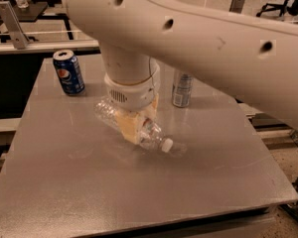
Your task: Move water bottle near pepsi can
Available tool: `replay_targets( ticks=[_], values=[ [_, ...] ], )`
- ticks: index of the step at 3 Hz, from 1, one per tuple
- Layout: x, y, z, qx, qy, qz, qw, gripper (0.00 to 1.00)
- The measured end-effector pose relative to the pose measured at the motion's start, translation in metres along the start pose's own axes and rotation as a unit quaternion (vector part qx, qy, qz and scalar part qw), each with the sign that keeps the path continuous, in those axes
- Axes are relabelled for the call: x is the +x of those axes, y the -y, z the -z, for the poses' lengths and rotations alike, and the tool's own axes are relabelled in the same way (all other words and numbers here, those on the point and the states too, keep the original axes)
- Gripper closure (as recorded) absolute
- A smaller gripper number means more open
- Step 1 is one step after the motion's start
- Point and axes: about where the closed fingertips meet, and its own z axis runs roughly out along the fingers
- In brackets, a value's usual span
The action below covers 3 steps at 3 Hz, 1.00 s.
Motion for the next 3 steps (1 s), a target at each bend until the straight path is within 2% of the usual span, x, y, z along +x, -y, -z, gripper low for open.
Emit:
replay_targets(
  ticks=[1,2,3],
  values=[
    [-0.044,0.033,0.021,-0.002,0.029,0.011,0.9995,1.00],
    [-0.088,0.057,0.019,-0.011,0.041,0.025,0.9988,1.00],
    [-0.116,0.065,0.007,-0.015,0.037,0.039,0.9984,0.97]
  ],
)
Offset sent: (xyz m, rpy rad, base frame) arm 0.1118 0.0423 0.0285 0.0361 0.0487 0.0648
